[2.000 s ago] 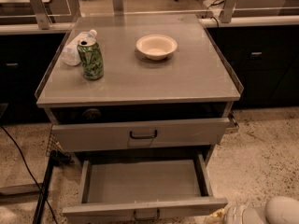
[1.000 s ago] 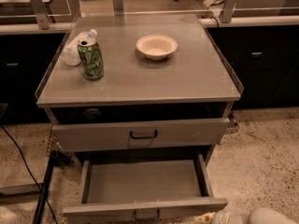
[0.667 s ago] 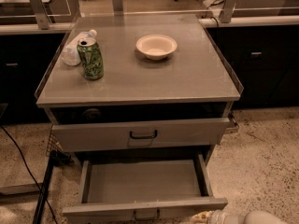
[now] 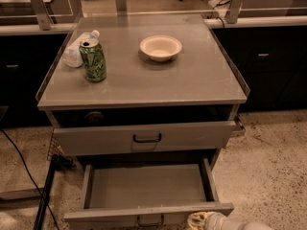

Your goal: Close middle drawer

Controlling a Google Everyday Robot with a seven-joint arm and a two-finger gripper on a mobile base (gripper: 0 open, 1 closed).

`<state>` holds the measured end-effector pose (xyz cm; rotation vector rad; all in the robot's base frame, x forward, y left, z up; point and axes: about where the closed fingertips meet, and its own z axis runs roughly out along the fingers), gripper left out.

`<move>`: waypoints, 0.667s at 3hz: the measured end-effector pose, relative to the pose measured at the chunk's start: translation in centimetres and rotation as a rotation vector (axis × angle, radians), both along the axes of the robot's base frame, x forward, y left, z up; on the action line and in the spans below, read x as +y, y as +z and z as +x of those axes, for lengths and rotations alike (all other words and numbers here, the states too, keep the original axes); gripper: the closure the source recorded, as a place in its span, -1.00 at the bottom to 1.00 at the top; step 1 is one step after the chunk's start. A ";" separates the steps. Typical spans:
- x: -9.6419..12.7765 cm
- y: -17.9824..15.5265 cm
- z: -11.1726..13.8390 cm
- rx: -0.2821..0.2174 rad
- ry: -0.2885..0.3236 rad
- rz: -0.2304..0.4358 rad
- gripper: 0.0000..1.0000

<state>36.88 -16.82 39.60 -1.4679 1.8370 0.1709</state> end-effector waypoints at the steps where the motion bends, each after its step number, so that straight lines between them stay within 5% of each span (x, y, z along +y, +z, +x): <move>1: 0.0 -0.4 1.8 -0.045 -0.017 -0.001 1.00; 2: -0.1 -1.1 3.9 -0.067 -0.035 -0.002 1.00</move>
Offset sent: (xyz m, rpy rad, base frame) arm 0.0662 -0.0048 -0.0194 -0.0065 -0.0951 -0.0573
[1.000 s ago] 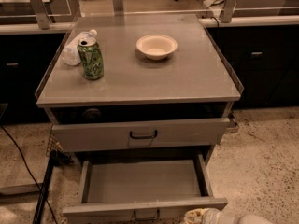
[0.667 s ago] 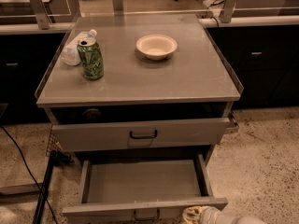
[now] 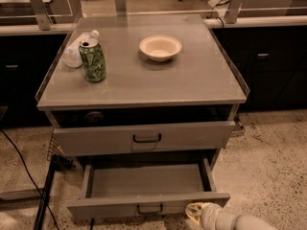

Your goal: Close middle drawer

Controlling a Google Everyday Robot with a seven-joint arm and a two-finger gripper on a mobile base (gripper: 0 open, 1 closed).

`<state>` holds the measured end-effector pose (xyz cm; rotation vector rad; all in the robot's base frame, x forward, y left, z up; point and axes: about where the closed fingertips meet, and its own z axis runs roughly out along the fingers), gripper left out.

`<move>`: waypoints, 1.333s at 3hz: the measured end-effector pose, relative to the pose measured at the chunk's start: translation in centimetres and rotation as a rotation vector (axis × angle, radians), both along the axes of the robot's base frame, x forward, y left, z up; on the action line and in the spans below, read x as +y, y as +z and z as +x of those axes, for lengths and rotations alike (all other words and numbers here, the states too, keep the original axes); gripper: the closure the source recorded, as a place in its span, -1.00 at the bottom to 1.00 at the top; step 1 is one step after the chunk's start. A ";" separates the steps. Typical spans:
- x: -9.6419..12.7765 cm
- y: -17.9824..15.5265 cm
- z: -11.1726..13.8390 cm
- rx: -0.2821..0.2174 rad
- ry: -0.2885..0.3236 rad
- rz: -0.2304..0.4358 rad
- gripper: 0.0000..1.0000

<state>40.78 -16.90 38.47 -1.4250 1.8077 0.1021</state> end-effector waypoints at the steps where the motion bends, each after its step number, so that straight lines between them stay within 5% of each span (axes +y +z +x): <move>1: -0.2 -0.6 2.9 -0.022 -0.016 -0.003 1.00; 2: -0.1 -0.8 7.5 -0.035 -0.038 -0.003 1.00; 4: 0.1 -0.6 8.0 -0.060 -0.047 0.002 1.00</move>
Offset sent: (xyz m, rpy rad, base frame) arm 0.1151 -0.0032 -0.0119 -0.0045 -0.0414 -0.0630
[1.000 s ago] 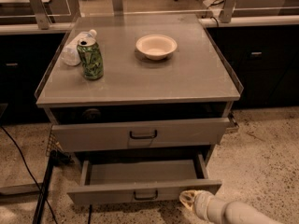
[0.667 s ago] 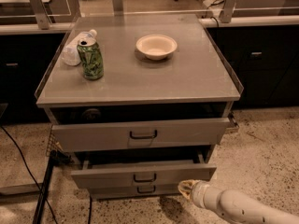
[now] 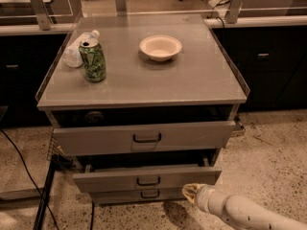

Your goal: Close middle drawer

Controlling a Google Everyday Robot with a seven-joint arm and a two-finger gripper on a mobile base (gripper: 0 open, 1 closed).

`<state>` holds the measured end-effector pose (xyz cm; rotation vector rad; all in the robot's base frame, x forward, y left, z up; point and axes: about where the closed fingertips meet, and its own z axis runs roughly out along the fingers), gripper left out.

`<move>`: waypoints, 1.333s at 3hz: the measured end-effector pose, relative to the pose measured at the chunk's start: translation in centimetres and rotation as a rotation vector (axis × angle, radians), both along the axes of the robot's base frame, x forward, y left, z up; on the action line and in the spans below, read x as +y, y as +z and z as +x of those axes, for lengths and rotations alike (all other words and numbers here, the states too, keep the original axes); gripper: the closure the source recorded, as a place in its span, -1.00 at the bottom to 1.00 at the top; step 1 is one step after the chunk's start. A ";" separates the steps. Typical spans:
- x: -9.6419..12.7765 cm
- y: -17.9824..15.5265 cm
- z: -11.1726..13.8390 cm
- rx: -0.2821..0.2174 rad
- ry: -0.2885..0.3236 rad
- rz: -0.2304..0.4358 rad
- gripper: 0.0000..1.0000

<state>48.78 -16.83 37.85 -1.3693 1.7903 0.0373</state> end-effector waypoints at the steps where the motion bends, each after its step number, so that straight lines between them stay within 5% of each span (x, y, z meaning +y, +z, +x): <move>1: 0.2 0.3 1.3 -0.043 -0.013 0.006 1.00; 4: 1.0 1.5 6.0 -0.154 -0.045 0.028 1.00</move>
Offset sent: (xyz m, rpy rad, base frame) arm 0.0504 0.0060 0.0149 0.0186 -0.1403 -0.0377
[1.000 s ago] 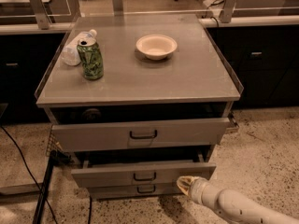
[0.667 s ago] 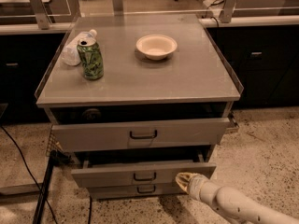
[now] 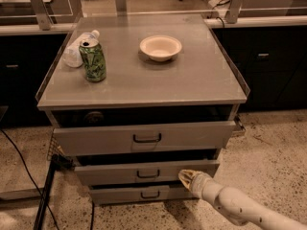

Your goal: Close middle drawer

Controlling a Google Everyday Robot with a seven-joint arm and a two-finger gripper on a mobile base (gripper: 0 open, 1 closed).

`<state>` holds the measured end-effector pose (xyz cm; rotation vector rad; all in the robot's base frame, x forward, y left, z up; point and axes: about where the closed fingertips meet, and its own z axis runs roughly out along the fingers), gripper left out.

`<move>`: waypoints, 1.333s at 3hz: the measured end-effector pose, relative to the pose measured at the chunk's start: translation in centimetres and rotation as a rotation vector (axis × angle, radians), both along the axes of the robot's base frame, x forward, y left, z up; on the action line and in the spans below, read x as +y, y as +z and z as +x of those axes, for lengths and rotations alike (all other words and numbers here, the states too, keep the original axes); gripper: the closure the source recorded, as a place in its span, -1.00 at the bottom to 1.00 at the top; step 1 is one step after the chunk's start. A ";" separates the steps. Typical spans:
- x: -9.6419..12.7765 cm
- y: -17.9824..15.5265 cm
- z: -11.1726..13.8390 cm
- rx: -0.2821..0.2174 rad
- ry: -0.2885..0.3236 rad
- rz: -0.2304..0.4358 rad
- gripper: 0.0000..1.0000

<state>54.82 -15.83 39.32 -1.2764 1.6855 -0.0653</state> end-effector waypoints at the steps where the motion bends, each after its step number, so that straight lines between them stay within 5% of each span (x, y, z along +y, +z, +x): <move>1: -0.1 0.0 1.1 -0.018 -0.017 0.011 1.00; 2: -0.1 0.0 0.9 -0.017 -0.017 0.011 1.00; 3: 0.0 0.3 0.1 0.036 0.014 0.022 1.00; 4: -0.8 0.5 -2.5 0.156 0.054 0.056 1.00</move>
Offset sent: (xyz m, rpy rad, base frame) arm 0.0318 -0.0058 -0.0072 0.0322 -0.0324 -0.0509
